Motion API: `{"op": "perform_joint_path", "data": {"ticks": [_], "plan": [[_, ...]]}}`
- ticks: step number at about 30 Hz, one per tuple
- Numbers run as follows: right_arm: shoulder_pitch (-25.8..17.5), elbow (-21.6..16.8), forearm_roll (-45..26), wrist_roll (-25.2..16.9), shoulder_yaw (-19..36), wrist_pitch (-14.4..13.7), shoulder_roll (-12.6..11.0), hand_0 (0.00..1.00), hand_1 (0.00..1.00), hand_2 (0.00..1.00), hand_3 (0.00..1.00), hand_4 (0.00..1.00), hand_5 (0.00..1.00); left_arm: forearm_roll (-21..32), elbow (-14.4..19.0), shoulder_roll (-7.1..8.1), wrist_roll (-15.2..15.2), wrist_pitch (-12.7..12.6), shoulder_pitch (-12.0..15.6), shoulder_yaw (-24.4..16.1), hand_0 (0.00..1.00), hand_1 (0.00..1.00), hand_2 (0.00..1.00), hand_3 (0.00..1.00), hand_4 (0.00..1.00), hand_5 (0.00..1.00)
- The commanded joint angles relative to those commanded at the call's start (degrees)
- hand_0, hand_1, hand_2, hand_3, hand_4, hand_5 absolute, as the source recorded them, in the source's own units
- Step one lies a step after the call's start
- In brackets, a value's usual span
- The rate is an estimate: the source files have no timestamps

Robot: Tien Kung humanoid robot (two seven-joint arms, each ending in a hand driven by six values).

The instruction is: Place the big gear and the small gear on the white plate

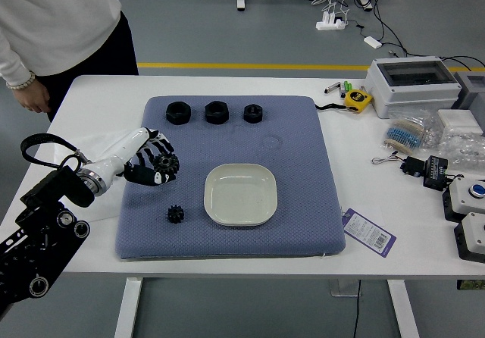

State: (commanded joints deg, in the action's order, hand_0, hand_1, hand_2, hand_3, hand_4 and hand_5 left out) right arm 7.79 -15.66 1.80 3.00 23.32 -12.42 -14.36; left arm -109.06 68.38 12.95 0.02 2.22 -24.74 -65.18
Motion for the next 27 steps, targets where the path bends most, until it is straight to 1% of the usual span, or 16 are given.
{"op": "perform_joint_path", "data": {"ticks": [1, 2, 4, 5, 6, 9, 10, 12, 13, 16, 18, 19, 20, 24, 25, 27], "plan": [[-0.02, 0.0, 0.12, 0.04, 0.06, 0.0, 0.01, 0.654, 0.651, 0.74, 0.602, 0.856, 0.695, 0.36, 0.67, 0.02, 0.1, -0.04, -0.12, 0.82, 0.257, 0.271, 0.364, 0.443, 0.617, 0.002], [-0.07, -0.01, 0.35, 0.13, 0.2, 0.0, 0.0, 0.654, 0.651, 0.74, 0.602, 0.856, 0.695, 1.25, 1.78, 0.19, 0.2, -0.01, -0.56, 2.5, 0.257, 0.271, 0.364, 0.443, 0.617, 0.002], [-0.09, -0.01, 0.44, 0.16, 0.27, 0.0, 0.0, 0.654, 0.651, 0.74, 0.602, 0.856, 0.695, 1.64, 2.26, 0.26, 0.24, 0.01, -0.75, 3.77, 0.257, 0.271, 0.364, 0.443, 0.617, 0.002], [-0.14, -0.02, 0.74, 0.28, 0.39, -0.03, 0.03, 0.654, 0.651, 0.74, 0.602, 0.856, 0.695, 2.9, 3.26, 0.11, 0.21, -0.05, -1.57, 6.16, 0.257, 0.271, 0.364, 0.443, 0.617, 0.002], [-0.16, -0.02, 0.82, 0.31, 0.42, -0.04, 0.03, 0.654, 0.651, 0.74, 0.602, 0.856, 0.695, 3.28, 3.54, 0.06, 0.21, -0.07, -1.78, 7.37, 0.257, 0.271, 0.364, 0.443, 0.617, 0.002], [-0.25, -0.05, 1.06, 0.43, 0.58, -0.14, 0.11, 0.654, 0.651, 0.74, 0.602, 0.856, 0.695, 4.97, 3.58, -0.81, 0.13, -0.23, -3.08, 11.34, 0.258, 0.269, 0.362, 0.442, 0.62, 0.002], [-0.26, -0.06, 1.08, 0.44, 0.59, -0.15, 0.12, 0.654, 0.651, 0.74, 0.602, 0.856, 0.695, 5.13, 3.55, -0.91, 0.14, -0.24, -3.21, 11.84, 0.258, 0.269, 0.362, 0.442, 0.62, 0.002], [-0.33, -0.09, 1.08, 0.49, 0.64, -0.23, 0.15, 0.654, 0.651, 0.74, 0.602, 0.856, 0.695, 6.86, 3.61, -1.05, 0.1, -0.32, -4.2, 14.61, 0.258, 0.269, 0.362, 0.442, 0.62, 0.002], [-0.34, -0.1, 1.11, 0.52, 0.68, -0.25, 0.15, 0.652, 0.652, 0.74, 0.602, 0.856, 0.696, 7.48, 3.69, -1.05, 0.08, -0.35, -4.56, 15.89, 0.261, 0.278, 0.376, 0.476, 0.715, 0.002], [-0.36, -0.12, 1.22, 0.57, 0.75, -0.32, 0.2, 0.652, 0.652, 0.74, 0.602, 0.856, 0.696, 8.67, 3.4, -1.3, 0.05, -0.4, -5.7, 18.7, 0.261, 0.278, 0.376, 0.476, 0.715, 0.002], [-0.34, -0.14, 1.24, 0.57, 0.75, -0.33, 0.2, 0.652, 0.652, 0.74, 0.602, 0.856, 0.696, 9.19, 2.96, -1.59, 0.06, -0.32, -6.26, 19.92, 0.261, 0.278, 0.376, 0.476, 0.715, 0.002], [-0.32, -0.14, 1.25, 0.57, 0.75, -0.31, 0.19, 0.652, 0.652, 0.741, 0.602, 0.856, 0.695, 9.5, 2.55, -1.82, 0.04, -0.25, -6.67, 20.54, 0.261, 0.281, 0.38, 0.485, 0.737, 0.002], [-0.29, -0.15, 1.27, 0.57, 0.76, -0.29, 0.18, 0.652, 0.652, 0.741, 0.602, 0.856, 0.695, 9.7, 2.19, -2.02, 0.04, -0.2, -7.01, 21.0, 0.261, 0.281, 0.38, 0.485, 0.737, 0.002], [-0.13, -0.15, 1.18, 0.51, 0.65, -0.2, 0.11, 0.652, 0.652, 0.741, 0.602, 0.856, 0.695, 9.79, 1.03, -2.65, 0.13, -0.08, -7.94, 21.69, 0.261, 0.281, 0.38, 0.485, 0.737, 0.002], [-0.09, -0.15, 1.09, 0.47, 0.6, -0.18, 0.08, 0.653, 0.652, 0.741, 0.603, 0.856, 0.695, 9.67, 0.74, -2.82, 0.32, 0.01, -8.12, 21.71, 0.289, 0.304, 0.406, 0.515, 0.835, 0.147], [0.01, -0.15, 0.91, 0.41, 0.49, -0.15, 0.04, 0.653, 0.652, 0.741, 0.603, 0.856, 0.695, 9.14, 0.04, -3.13, 0.74, 0.23, -8.42, 21.63, 0.289, 0.304, 0.406, 0.515, 0.835, 0.147]]}}
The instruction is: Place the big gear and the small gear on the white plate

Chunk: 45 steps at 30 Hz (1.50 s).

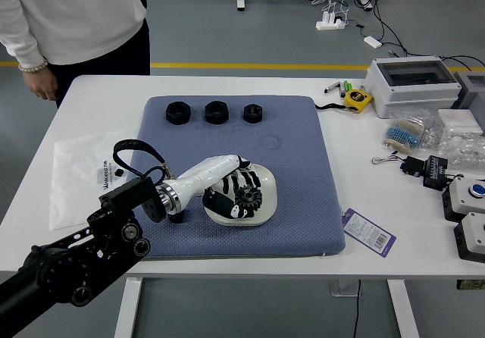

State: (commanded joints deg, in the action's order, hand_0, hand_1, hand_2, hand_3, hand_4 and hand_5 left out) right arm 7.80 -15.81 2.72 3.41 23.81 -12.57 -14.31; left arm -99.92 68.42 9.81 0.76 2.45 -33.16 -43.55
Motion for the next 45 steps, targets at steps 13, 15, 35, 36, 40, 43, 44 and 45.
{"op": "perform_joint_path", "data": {"ticks": [13, 15, 35, 36, 40, 43, 44, 45], "plan": [[0.45, -0.01, -0.64, -0.2, -0.29, 0.03, -0.17, 0.654, 0.653, 0.741, 0.602, 0.856, 0.698, -2.48, -1.66, -0.61, -0.38, 0.38, -0.91, -1.18, 0.405, 0.525, 0.561, 0.589, 0.998, 0.265], [0.51, -0.01, -0.6, -0.22, -0.31, 0.05, -0.2, 0.654, 0.653, 0.741, 0.602, 0.856, 0.698, -2.81, -1.65, -0.65, -0.47, 0.54, -1.01, -1.43, 0.405, 0.525, 0.561, 0.589, 0.998, 0.265], [0.18, 0.17, -1.69, -0.81, -0.79, 0.05, -0.28, 0.655, 0.65, 0.741, 0.602, 0.856, 0.698, -9.87, 5.84, 5.44, 1.17, 4.78, 4.92, -12.1, 0.532, 0.573, 0.632, 0.615, 0.998, 0.377], [0.16, 0.18, -1.74, -0.84, -0.81, 0.05, -0.28, 0.655, 0.65, 0.741, 0.602, 0.856, 0.698, -10.33, 6.36, 5.99, 1.29, 5.04, 5.56, -12.92, 0.532, 0.573, 0.632, 0.615, 0.998, 0.377], [0.11, 0.23, -1.36, -0.78, -0.63, 0.08, -0.31, 0.655, 0.65, 0.741, 0.602, 0.856, 0.698, -11.16, 9.21, 8.54, 1.78, 6.38, 8.41, -15.62, 0.532, 0.573, 0.632, 0.615, 0.998, 0.377], [0.06, 0.24, -1.29, -0.77, -0.58, 0.09, -0.31, 0.655, 0.648, 0.74, 0.602, 0.856, 0.697, -11.45, 11.19, 9.88, 2.03, 7.04, 10.16, -16.29, 0.499, 0.546, 0.576, 0.587, 0.998, 0.322], [0.05, 0.24, -1.25, -0.74, -0.56, 0.08, -0.3, 0.655, 0.648, 0.74, 0.602, 0.856, 0.697, -11.57, 11.85, 10.3, 2.07, 7.25, 10.78, -16.12, 0.499, 0.546, 0.576, 0.587, 0.998, 0.322], [0.05, 0.24, -1.21, -0.72, -0.54, 0.07, -0.29, 0.655, 0.648, 0.74, 0.602, 0.856, 0.697, -11.63, 12.2, 10.53, 2.1, 7.37, 11.11, -16.0, 0.499, 0.546, 0.576, 0.587, 0.998, 0.322]]}}
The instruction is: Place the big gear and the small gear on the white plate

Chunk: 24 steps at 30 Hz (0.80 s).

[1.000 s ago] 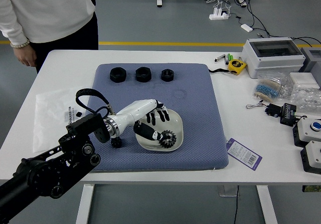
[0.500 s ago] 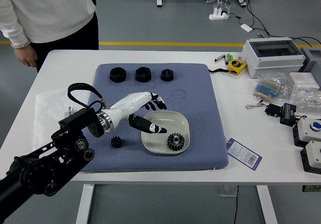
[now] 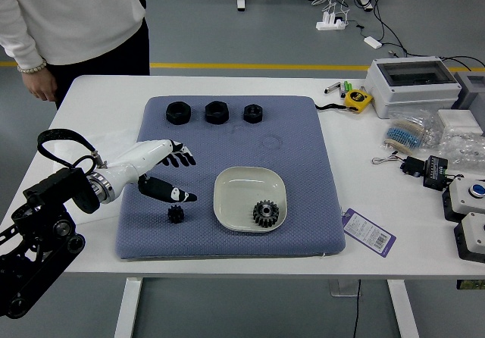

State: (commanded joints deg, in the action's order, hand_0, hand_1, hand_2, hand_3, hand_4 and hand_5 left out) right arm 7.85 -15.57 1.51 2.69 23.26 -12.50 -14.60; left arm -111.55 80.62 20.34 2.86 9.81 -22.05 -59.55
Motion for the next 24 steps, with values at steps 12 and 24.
{"op": "perform_joint_path", "data": {"ticks": [12, 24], "plan": [[-0.07, -0.03, -0.35, 0.0, -0.08, -0.36, 0.16, 0.654, 0.649, 0.74, 0.6, 0.856, 0.698, -0.66, -0.37, 0.06, 0.21, 1.08, 1.31, 2.47, 0.459, 0.483, 0.532, 0.561, 0.943, 0.115], [-0.26, -0.08, 0.11, 0.15, 0.17, -0.44, 0.22, 0.654, 0.648, 0.739, 0.601, 0.855, 0.697, -3.15, -6.1, -1.27, -0.94, 0.21, -0.44, 4.76, 0.434, 0.462, 0.516, 0.55, 0.82, 0.04]]}}
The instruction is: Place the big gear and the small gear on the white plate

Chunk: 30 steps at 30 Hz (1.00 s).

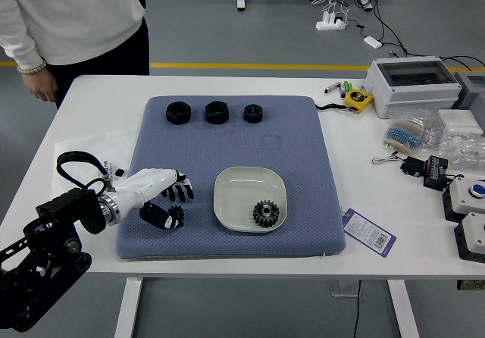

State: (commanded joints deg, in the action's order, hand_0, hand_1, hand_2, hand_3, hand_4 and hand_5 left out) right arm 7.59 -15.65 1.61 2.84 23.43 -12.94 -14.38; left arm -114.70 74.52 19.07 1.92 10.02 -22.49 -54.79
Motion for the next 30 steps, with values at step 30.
{"op": "perform_joint_path", "data": {"ticks": [30], "plan": [[-0.09, -0.02, -0.73, -0.16, -0.36, -0.03, 0.02, 0.654, 0.648, 0.739, 0.597, 0.851, 0.699, 0.45, 1.37, 0.43, 1.14, 2.69, -0.61, -0.16, 0.269, 0.289, 0.36, 0.408, 0.442, 0.002]]}}
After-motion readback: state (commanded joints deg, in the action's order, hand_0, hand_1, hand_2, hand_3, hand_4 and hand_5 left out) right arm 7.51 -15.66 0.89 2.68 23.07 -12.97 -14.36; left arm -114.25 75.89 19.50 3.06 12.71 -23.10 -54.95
